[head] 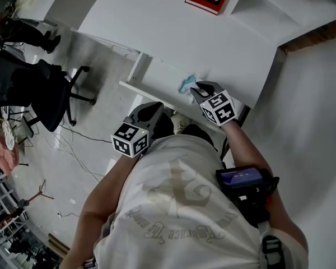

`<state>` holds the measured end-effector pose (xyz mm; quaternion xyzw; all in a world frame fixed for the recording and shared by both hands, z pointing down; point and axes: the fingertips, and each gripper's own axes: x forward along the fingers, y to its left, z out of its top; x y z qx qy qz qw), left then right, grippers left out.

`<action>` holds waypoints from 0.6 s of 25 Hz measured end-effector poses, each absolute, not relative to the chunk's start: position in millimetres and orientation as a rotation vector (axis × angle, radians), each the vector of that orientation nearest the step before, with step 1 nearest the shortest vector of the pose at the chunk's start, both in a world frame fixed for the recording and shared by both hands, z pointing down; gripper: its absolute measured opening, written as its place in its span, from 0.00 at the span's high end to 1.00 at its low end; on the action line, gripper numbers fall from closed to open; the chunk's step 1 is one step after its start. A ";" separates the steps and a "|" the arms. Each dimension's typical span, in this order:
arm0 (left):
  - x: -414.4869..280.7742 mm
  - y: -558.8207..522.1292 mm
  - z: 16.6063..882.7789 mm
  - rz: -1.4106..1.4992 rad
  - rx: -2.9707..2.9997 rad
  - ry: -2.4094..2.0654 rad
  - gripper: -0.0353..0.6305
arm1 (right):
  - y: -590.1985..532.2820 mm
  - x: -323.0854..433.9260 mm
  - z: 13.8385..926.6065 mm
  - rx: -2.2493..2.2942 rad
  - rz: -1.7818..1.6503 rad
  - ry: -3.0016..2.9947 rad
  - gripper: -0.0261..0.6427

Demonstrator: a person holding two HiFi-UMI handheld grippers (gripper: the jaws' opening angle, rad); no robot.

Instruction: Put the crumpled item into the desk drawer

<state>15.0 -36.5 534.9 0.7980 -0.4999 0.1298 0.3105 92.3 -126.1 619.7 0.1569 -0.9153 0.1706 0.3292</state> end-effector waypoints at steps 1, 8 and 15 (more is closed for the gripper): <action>13.7 -35.8 535.7 0.342 2.103 -1.322 0.90 | -124.0 90.8 623.6 0.399 0.442 -2.389 0.79; -3.4 -24.0 536.8 0.325 2.052 -1.344 0.90 | -109.8 79.1 648.0 0.340 0.414 -2.327 0.79; -26.1 -20.6 552.2 0.302 2.002 -1.362 0.90 | -107.8 61.2 686.5 0.301 0.410 -2.255 0.79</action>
